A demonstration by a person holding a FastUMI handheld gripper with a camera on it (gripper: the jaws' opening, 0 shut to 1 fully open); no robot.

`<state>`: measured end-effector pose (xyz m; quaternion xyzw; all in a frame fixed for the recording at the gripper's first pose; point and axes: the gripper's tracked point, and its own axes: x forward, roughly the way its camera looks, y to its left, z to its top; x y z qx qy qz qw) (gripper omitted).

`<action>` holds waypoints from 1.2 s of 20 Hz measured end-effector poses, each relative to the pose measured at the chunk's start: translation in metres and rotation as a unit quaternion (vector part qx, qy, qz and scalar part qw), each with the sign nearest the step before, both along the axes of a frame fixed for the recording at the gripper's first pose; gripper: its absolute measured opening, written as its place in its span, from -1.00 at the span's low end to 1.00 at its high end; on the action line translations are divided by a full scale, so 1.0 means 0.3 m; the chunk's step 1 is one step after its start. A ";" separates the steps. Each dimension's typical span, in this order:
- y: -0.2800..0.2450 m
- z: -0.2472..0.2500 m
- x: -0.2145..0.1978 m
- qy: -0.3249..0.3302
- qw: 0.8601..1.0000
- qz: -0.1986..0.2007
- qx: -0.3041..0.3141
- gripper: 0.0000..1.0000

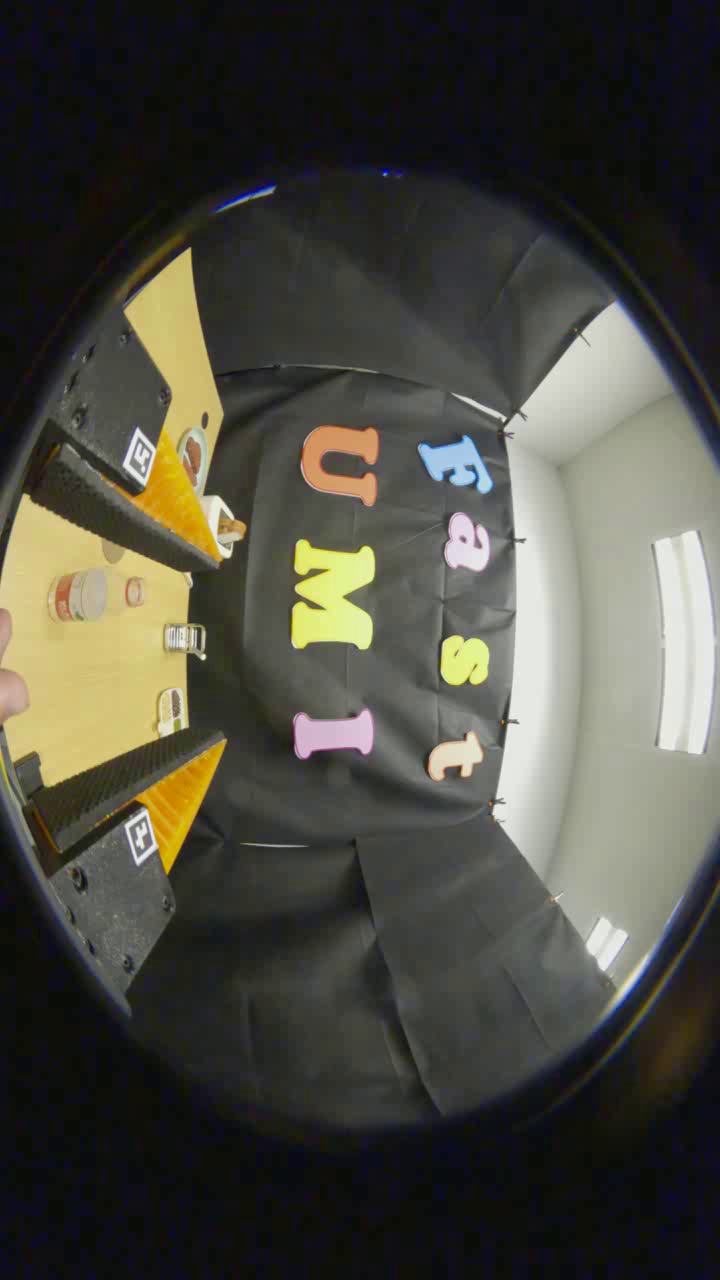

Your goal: Take the bottle from table, then pour the juice into the cup, finally place the bottle on the coaster

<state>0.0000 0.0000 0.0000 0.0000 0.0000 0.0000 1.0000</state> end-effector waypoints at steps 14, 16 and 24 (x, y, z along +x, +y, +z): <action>0.041 -0.023 0.016 0.007 1.000 0.012 -0.006 1.00; 0.044 -0.023 0.013 0.005 1.000 0.014 0.001 1.00; 0.031 -0.027 0.011 0.001 1.000 0.006 -0.011 1.00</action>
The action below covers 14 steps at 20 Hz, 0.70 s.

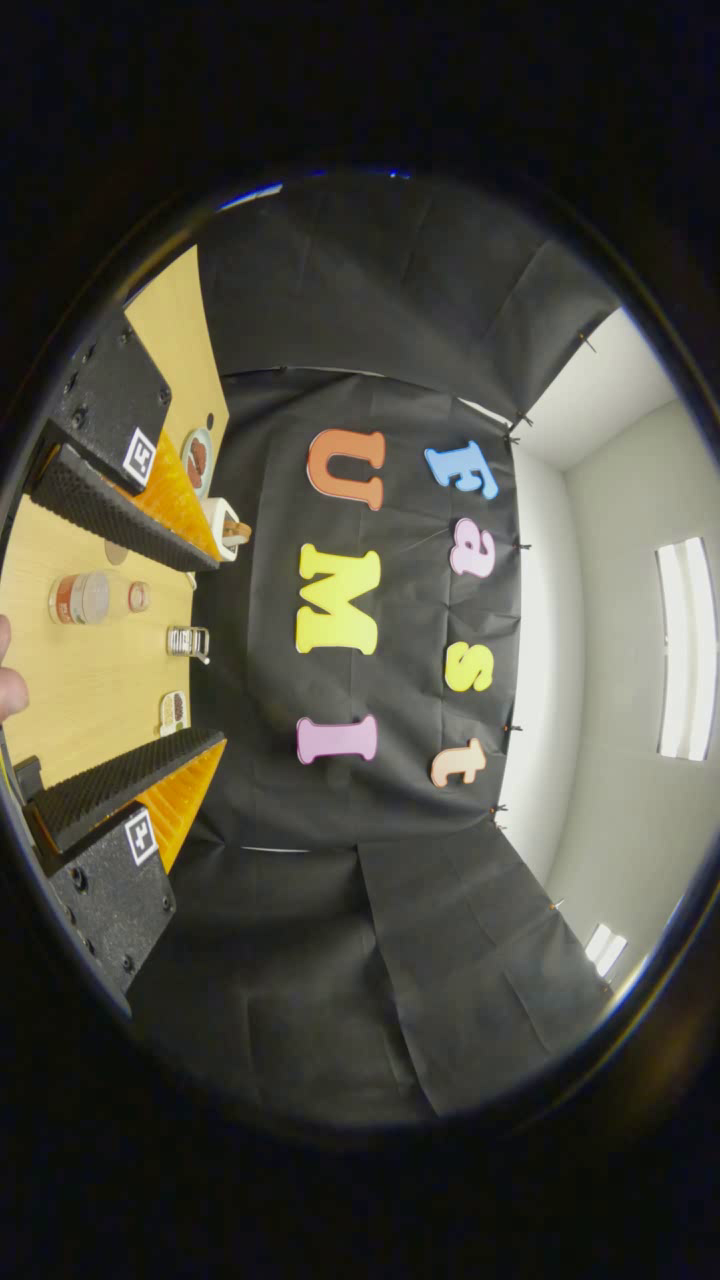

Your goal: Take the bottle from table, then pour the juice into the cup, finally place the bottle on the coaster

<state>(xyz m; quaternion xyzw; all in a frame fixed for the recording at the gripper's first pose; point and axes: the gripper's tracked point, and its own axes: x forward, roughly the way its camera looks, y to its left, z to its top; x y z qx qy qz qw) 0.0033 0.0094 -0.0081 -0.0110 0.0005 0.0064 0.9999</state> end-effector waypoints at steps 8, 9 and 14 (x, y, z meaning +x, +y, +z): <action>0.022 -0.042 0.001 -0.010 1.000 0.000 -0.017 1.00; 0.025 -0.059 0.003 -0.007 1.000 0.000 -0.014 1.00; 0.047 -0.193 0.026 0.020 1.000 0.005 0.006 1.00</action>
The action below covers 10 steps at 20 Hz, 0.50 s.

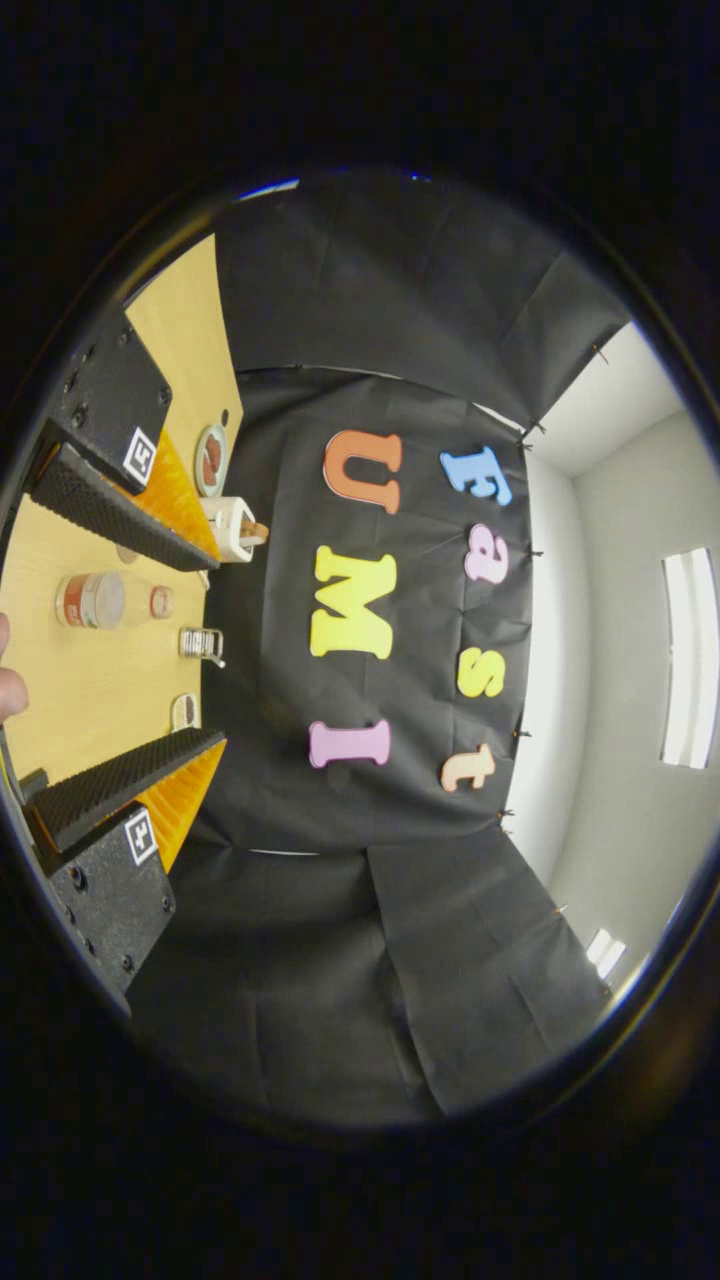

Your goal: Take the bottle from table, then pour the juice into the cup, finally place the bottle on the coaster

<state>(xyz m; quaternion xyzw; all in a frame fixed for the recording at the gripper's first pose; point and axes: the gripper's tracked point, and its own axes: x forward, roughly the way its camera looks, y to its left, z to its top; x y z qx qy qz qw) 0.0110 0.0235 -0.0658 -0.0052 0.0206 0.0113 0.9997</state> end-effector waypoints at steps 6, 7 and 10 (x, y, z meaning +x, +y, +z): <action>0.043 -0.191 0.046 0.022 1.000 0.002 0.017 1.00; 0.052 -0.223 0.059 0.025 0.999 0.002 0.020 1.00; 0.077 -0.347 0.101 0.045 0.999 0.005 0.021 1.00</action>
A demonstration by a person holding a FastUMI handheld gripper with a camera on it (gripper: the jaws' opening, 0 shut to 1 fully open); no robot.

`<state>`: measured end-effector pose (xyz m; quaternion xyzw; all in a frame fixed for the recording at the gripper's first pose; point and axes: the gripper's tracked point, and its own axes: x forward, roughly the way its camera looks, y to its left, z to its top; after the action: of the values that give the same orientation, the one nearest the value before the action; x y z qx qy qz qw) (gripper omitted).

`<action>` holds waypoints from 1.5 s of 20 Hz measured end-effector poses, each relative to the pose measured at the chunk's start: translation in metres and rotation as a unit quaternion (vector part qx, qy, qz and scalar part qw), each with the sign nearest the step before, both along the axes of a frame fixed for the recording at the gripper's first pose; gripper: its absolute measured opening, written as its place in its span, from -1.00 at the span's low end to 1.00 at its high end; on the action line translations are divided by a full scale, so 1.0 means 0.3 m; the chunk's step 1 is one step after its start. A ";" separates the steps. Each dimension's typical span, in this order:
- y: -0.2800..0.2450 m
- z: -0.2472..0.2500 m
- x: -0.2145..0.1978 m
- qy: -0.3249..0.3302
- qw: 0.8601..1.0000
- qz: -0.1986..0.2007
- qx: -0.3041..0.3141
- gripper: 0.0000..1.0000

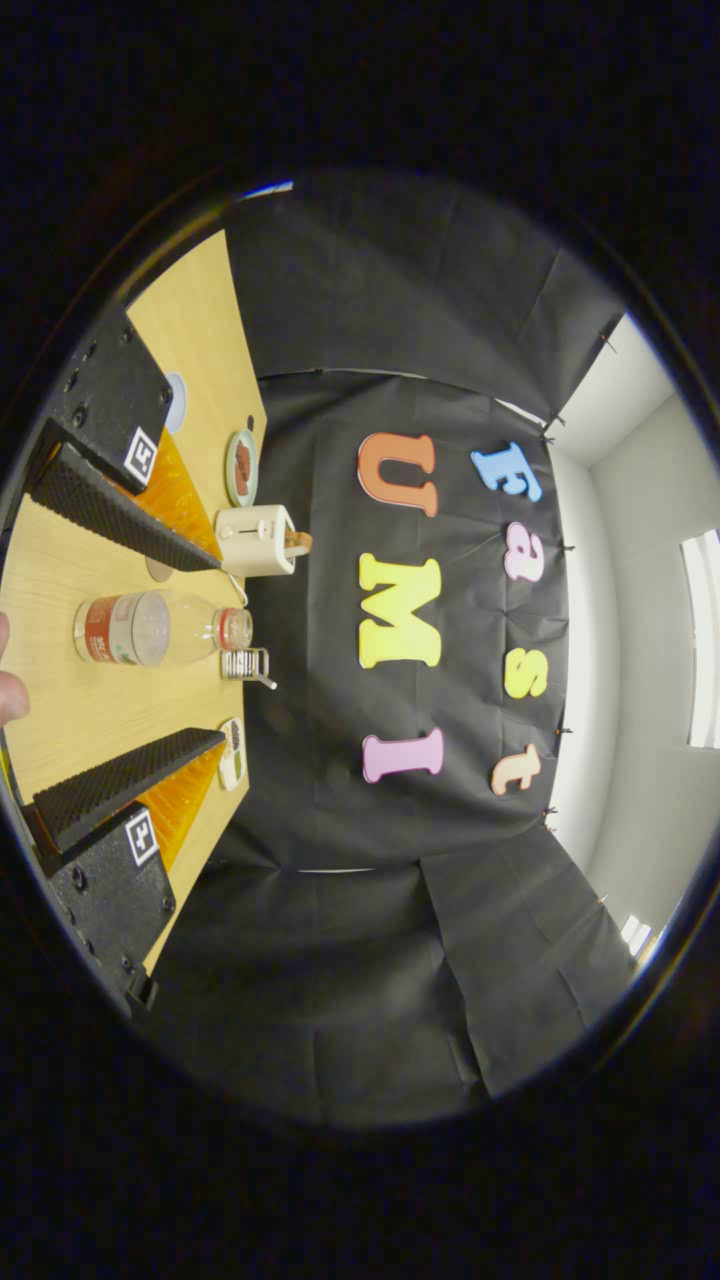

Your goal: Take the bottle from table, then pour the juice into the cup, finally place the bottle on the coaster

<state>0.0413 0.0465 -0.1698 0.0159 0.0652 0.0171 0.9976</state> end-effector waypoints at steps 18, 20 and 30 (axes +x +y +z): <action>0.052 -0.366 0.205 0.105 0.993 -0.005 0.044 1.00; 0.051 -0.374 0.213 0.111 0.993 -0.008 0.049 1.00; 0.049 -0.342 0.248 0.125 0.991 -0.009 0.037 0.64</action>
<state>0.1157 0.0613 -0.2725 0.0559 0.1888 0.0085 0.9804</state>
